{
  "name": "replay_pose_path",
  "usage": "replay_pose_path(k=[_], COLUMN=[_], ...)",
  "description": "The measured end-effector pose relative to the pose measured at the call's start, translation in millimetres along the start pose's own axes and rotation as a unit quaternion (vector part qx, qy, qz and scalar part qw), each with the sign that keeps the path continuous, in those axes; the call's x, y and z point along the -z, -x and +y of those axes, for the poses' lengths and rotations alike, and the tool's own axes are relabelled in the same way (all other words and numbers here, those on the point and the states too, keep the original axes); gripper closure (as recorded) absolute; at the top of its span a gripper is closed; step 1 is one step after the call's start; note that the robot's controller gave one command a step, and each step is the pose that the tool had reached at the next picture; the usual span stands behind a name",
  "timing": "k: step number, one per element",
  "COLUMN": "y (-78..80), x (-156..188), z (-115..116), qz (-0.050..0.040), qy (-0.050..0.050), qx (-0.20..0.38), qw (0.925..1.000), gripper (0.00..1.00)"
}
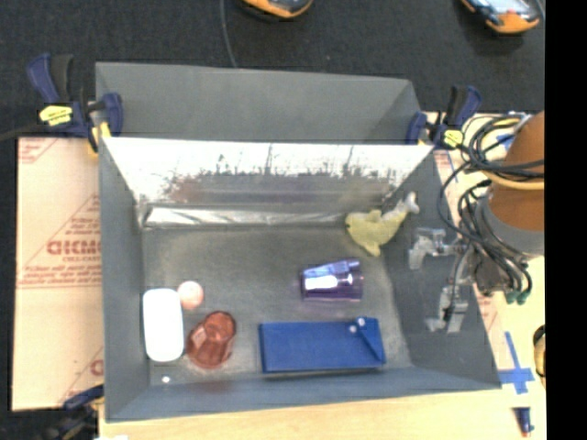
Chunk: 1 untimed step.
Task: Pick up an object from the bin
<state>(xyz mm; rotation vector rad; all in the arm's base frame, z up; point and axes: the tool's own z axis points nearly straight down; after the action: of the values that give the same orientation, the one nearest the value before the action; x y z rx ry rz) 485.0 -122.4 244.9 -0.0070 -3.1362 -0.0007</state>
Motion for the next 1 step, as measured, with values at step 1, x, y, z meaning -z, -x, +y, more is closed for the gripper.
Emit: replay_pose_path(k=[1], y=[1.6], x=[4.5], z=[0.8], qz=[-0.0042], qy=[-0.001], qx=[0.003], qw=[1.0], gripper=[1.0])
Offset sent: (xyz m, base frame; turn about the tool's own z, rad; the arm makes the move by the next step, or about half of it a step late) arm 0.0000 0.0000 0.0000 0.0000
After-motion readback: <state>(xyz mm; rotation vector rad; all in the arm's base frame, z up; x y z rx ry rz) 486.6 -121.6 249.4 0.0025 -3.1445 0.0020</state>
